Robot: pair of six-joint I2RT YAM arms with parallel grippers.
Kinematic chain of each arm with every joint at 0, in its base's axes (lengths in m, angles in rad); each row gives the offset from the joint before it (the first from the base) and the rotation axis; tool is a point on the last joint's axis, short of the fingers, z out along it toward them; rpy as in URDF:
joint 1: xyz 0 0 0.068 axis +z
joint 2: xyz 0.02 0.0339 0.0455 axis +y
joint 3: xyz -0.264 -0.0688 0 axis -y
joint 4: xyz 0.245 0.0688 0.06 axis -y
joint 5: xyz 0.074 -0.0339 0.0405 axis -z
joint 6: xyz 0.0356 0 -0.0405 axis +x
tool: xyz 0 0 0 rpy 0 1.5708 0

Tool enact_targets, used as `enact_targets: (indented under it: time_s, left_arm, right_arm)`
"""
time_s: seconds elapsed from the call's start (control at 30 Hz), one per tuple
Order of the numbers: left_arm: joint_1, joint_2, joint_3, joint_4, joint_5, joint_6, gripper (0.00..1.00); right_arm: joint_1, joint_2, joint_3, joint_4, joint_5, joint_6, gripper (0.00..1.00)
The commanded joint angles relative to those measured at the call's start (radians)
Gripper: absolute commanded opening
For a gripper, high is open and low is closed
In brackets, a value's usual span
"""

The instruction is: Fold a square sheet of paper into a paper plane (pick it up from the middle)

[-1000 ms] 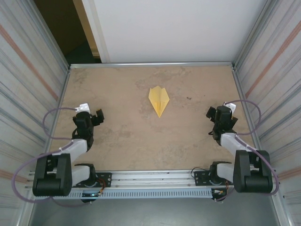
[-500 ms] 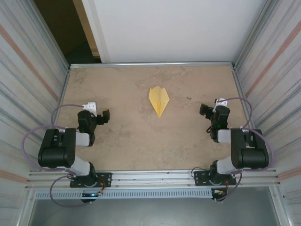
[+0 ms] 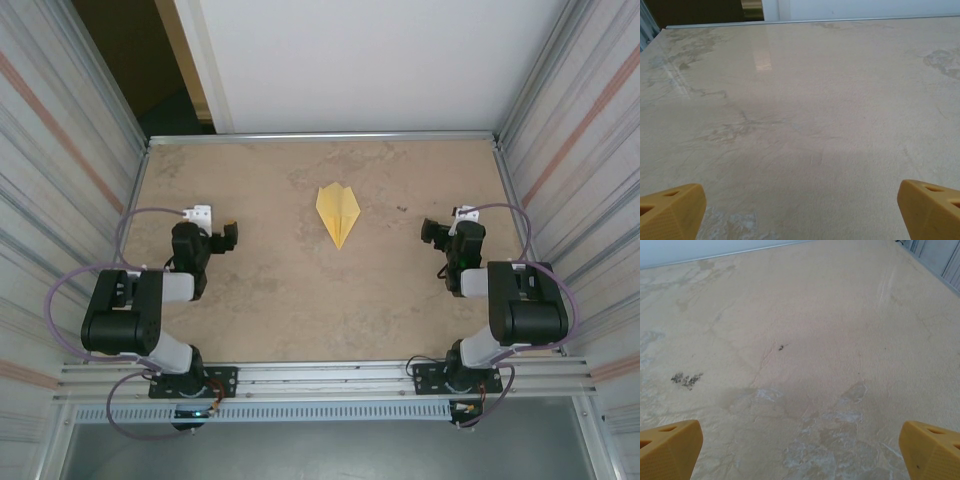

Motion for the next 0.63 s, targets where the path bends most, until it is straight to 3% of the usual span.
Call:
enact_targets:
  time_s: [0.0,0.6]
  left_arm:
    - [0.001,0.003,0.006,-0.004,-0.027,0.026,0.99]
    - [0.012,0.007,0.017,-0.021,0.02,0.03,0.99]
  right_arm:
    - [0.0,0.005,0.016,0.002,0.001,-0.024,0.99]
    - [0.001,0.004,0.016,0.001,0.003,-0.024,0.99]
